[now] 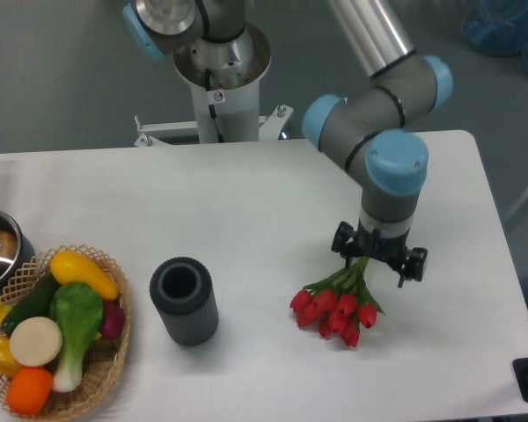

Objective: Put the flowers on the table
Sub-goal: 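Open the gripper to release the tulip stems onto the table, then raise the open gripper up away from the tulips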

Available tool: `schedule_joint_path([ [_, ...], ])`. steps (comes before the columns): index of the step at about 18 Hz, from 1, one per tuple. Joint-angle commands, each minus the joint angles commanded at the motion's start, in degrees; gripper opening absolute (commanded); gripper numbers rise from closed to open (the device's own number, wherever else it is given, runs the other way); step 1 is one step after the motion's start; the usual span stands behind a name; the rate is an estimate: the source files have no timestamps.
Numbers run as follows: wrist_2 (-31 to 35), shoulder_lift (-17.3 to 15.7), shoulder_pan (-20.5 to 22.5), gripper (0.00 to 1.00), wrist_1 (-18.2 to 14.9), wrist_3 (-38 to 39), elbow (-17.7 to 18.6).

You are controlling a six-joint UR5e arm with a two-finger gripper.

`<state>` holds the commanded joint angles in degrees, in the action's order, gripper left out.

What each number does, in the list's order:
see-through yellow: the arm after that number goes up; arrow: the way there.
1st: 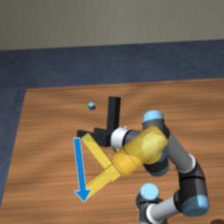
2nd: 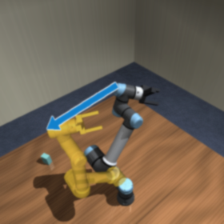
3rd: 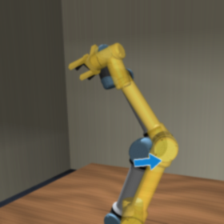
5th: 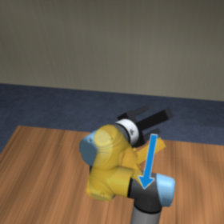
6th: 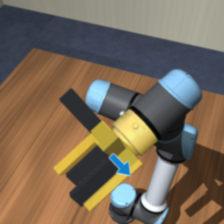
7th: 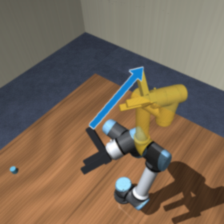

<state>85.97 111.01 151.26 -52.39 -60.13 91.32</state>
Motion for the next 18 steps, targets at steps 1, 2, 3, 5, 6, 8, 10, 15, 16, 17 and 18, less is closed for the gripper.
schedule_joint_path([
  [1,-1.5,-1.1,0.3,1.00,1.0,1.7,-0.1],
  [2,-3.3,-1.8,1.0,1.00,1.8,3.9,-0.3],
  [3,-5.4,-2.2,1.6,1.00,2.2,5.4,-0.4],
  [5,-7.6,-4.1,2.0,1.00,2.3,6.0,-1.0],
  [6,-8.1,-4.8,2.6,1.00,2.3,6.3,-1.5],
  [8,-9.8,-6.2,3.0,1.00,2.3,9.7,-2.6],
  [10,-12.1,-7.9,3.6,1.00,2.3,12.0,-3.3],
  [15,-22.4,-11.1,8.7,1.00,2.2,15.3,-4.0],
  [16,-24.0,-11.5,9.6,1.00,2.2,15.8,-4.0],
  [17,-25.0,-11.7,10.2,1.00,2.2,15.9,-4.0],
  [18,-25.2,-12.0,10.5,1.00,2.2,15.9,-4.0],
])
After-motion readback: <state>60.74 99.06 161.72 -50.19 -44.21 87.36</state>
